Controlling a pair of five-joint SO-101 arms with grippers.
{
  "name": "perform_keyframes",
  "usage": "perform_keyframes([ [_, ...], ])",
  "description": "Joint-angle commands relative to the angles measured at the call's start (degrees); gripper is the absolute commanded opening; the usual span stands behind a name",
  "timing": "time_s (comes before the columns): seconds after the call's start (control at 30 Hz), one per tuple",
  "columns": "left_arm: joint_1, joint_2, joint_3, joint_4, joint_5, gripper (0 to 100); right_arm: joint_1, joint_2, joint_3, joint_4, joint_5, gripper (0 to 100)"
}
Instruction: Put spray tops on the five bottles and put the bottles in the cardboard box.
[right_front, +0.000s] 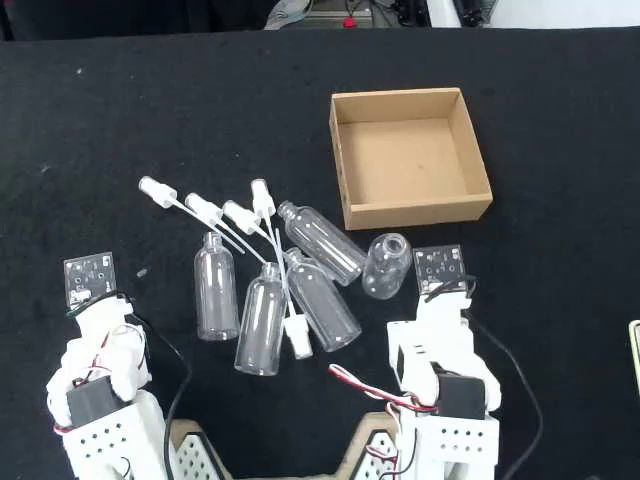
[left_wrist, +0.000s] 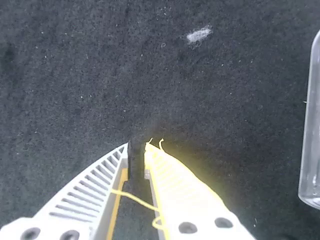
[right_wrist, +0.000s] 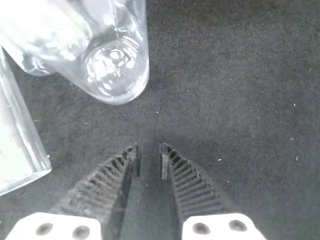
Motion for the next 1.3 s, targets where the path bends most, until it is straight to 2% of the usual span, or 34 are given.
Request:
perform_keyframes([
  [0.0,-0.1,0.0,1.1,0.8,0.4,6,-0.5,-3.2,0.0,0.4,0.0,6.4],
  [1.03,-0.1,0.0,1.1,0.8,0.4,6,-0.4,-3.2,-0.2,0.4,0.1,6.4],
  [1.27,-0.1,0.0,1.1,0.8,0.4,6,-0.4,-3.2,-10.2,3.9,0.1,6.6],
])
